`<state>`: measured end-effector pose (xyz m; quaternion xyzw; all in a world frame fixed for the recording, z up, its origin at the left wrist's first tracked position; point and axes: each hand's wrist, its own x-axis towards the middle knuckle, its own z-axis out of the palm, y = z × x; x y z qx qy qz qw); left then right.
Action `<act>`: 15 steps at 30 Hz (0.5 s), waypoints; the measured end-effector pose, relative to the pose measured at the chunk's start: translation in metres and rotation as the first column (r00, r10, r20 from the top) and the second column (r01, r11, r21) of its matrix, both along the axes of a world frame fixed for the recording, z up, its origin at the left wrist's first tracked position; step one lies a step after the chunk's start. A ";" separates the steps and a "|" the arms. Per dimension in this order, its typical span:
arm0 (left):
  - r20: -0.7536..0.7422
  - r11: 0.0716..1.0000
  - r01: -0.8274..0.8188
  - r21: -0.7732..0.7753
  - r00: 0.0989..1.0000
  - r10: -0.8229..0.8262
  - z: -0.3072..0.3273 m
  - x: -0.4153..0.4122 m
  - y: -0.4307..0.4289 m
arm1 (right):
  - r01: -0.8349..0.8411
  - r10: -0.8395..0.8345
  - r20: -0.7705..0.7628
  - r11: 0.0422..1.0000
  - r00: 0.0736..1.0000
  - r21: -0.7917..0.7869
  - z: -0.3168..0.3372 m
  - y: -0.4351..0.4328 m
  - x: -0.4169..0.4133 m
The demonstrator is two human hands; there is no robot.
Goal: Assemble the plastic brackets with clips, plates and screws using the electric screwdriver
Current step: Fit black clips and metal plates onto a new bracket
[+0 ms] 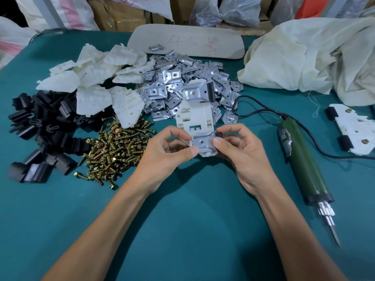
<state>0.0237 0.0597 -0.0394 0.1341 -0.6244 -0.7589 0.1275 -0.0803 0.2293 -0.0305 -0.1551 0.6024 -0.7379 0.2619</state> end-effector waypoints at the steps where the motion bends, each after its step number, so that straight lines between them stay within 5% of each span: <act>1: -0.004 1.000 0.001 0.025 1.000 -0.001 0.000 0.000 0.001 | 0.004 -0.004 -0.012 1.000 1.000 -0.003 0.000 0.000 0.000; 8: -0.033 0.985 -0.018 0.172 0.999 0.024 -0.001 0.000 0.003 | 0.005 -0.008 -0.088 0.999 0.996 -0.035 0.000 -0.007 0.002; 15: -0.005 0.999 -0.022 -0.049 1.000 0.022 -0.003 -0.001 0.005 | 0.065 -0.065 -0.058 0.998 0.996 0.001 -0.001 -0.006 0.003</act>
